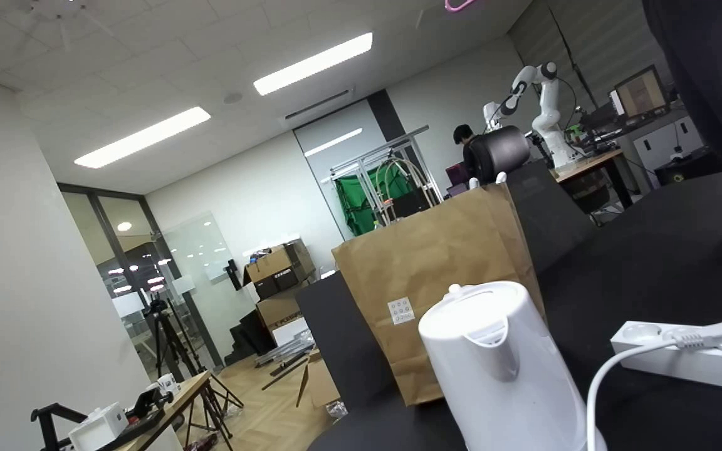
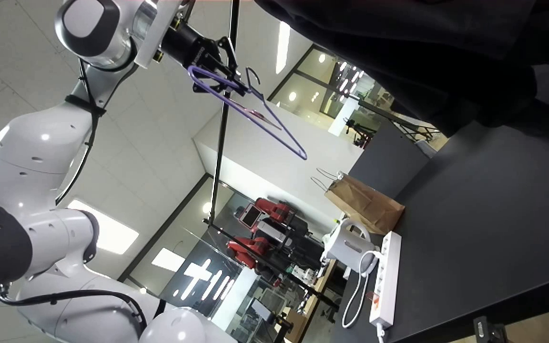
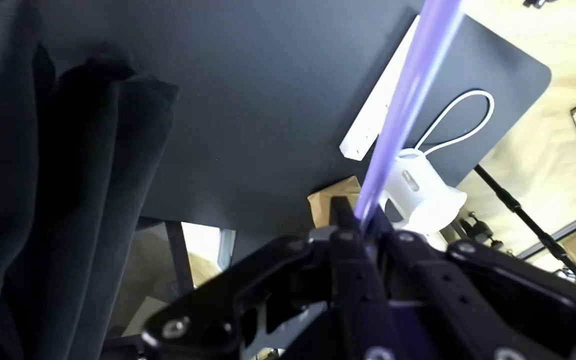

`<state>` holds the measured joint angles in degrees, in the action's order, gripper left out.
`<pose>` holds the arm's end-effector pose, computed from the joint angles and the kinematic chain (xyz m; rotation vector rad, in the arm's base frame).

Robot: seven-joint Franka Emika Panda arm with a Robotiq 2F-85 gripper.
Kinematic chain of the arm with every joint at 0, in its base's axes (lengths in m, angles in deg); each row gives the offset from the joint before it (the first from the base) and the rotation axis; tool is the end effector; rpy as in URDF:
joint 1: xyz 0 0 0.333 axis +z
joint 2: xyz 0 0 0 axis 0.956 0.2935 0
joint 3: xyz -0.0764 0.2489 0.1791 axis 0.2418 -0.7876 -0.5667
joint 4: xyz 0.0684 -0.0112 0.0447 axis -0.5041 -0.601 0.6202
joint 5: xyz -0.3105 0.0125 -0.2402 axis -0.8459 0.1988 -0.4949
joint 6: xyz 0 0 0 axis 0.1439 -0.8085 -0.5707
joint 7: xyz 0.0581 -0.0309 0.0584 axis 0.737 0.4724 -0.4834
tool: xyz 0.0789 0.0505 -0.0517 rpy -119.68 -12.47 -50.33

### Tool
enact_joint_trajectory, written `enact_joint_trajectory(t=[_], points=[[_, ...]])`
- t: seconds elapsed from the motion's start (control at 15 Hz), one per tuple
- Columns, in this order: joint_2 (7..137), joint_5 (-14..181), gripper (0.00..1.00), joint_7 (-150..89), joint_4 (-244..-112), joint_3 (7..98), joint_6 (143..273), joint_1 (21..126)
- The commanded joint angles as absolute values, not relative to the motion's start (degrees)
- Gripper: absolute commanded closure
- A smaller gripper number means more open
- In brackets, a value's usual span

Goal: Hang the pink hang wire on the hang, then take the blue hang wire on the hang and put it on the table

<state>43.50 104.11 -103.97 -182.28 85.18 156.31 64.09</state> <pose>0.3442 -0.3454 0.6538 -2.7416 -0.6350 -0.4583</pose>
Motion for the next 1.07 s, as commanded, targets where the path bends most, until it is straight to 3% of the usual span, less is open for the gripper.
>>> enact_joint_trajectory(t=[0.0, 1.0], points=[[45.34, 99.59, 0.98, -103.55, -181.83, 81.37, 157.97, 61.03], [43.28, 101.45, 0.98, -106.51, -201.75, 71.79, 184.5, 59.06]])
